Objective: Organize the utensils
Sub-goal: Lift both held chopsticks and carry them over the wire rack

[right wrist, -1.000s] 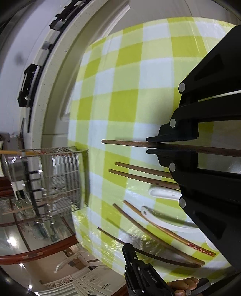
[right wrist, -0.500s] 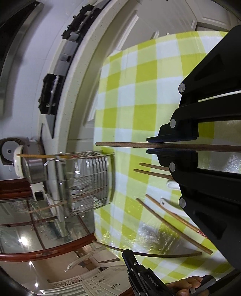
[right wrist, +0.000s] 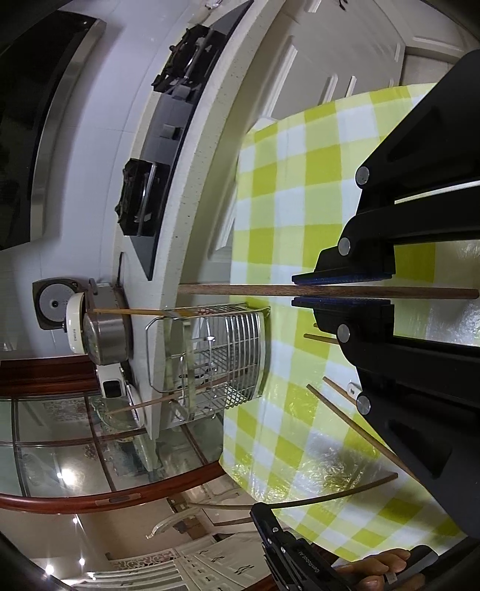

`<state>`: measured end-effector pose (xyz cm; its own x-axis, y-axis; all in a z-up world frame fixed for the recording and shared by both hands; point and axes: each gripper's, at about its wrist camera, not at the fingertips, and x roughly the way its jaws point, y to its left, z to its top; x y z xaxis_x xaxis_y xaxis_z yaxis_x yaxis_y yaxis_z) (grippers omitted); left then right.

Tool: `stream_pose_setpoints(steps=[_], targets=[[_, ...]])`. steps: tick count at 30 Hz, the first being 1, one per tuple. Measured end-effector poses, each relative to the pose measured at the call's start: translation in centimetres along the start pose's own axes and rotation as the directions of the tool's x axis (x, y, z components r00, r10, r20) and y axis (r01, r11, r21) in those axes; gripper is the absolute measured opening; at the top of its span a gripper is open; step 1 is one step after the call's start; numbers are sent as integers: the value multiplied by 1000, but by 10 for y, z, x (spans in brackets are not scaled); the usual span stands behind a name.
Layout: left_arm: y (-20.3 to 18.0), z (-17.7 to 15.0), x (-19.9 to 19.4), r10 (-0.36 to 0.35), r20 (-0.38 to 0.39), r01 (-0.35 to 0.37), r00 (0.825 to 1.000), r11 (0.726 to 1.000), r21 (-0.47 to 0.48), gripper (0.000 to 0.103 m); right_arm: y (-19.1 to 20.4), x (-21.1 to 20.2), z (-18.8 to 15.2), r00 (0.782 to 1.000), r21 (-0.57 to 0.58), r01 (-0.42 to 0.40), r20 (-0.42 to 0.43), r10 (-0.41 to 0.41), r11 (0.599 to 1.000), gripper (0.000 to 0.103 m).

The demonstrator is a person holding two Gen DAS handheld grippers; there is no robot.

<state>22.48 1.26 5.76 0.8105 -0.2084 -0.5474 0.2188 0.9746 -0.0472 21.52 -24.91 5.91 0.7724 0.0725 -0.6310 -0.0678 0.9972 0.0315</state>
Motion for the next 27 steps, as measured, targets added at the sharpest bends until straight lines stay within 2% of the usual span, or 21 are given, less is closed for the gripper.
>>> stream_pose_setpoints(steps=[6,15,27], targets=[[-3,3,-11,0,32,-1,999,1000,2,6,0,-11,2,999,9,28,45,-28,1000,9],[-8,7,-19,-6,69,6,998,1000,2,6,2,-23,5,996,11,28,90,-29,1000,9],[-8,9,-22,-18,110,20,994,1000,-15,6,4,-33,6,983,17,55,173,-57,998,9]])
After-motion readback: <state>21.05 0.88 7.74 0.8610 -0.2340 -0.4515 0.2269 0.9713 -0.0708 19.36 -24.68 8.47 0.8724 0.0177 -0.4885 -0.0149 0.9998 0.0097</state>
